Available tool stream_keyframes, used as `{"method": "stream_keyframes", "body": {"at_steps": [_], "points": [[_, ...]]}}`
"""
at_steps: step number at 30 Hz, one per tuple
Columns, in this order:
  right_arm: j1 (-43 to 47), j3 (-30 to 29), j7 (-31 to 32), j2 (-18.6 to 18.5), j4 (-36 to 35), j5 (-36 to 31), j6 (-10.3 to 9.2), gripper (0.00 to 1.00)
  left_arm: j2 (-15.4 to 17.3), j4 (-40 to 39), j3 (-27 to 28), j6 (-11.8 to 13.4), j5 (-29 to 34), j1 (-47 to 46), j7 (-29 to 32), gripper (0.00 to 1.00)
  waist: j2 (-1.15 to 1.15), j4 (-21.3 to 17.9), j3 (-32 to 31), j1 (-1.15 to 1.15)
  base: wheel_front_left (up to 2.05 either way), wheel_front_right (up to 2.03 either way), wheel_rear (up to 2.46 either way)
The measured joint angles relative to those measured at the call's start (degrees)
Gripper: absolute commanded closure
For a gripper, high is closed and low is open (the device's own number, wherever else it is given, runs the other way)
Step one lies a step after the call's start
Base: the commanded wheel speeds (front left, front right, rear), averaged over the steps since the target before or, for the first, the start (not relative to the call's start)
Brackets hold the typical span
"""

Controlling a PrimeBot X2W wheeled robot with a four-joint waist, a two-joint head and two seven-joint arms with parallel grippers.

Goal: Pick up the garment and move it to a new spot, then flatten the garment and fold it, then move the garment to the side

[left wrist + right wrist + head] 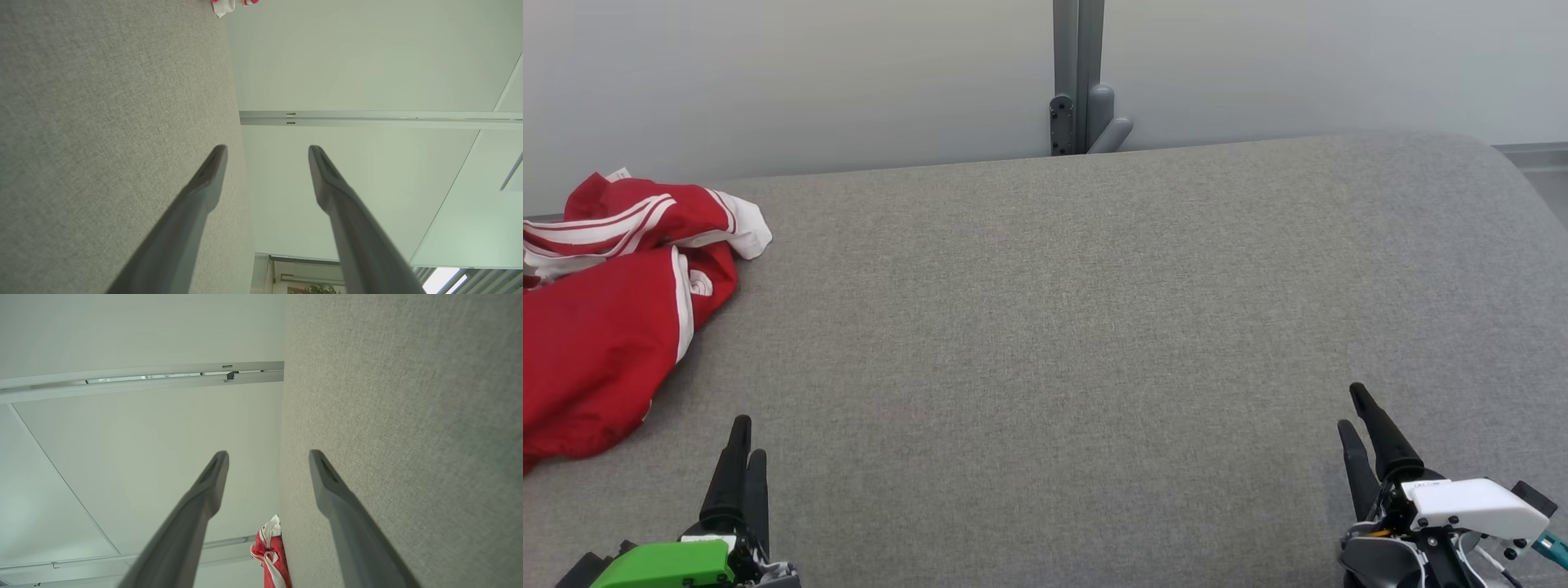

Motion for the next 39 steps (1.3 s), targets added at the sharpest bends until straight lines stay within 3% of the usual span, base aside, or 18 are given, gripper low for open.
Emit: {"method": "stream_keyframes", "body": {"at_steps": [14,23,39], "points": [[0.03,1.02,-3.44,-0.04,-3.23,-8.87,0.0,0.0,0.03,-3.53,-1.65,1.02,8.73,0.31,-3.81,0.0,0.0,-0.05,0.01,0.0,0.0,0.0,0.0],[0.08,1.31,-5.41,-0.1,-5.7,-17.55,0.0,0.0,0.05,-7.22,-3.61,3.56,19.71,0.31,-5.82,0.0,0.0,-0.08,0.03,0.0,0.0,0.0,0.0],[0.5,3.97,-8.38,-0.21,-8.82,-35.6,0.01,0.0,0.12,-9.83,-5.9,5.84,40.64,0.87,-8.88,0.0,0.0,-0.1,0.1,0.0,0.0,0.0,0.0]]}}
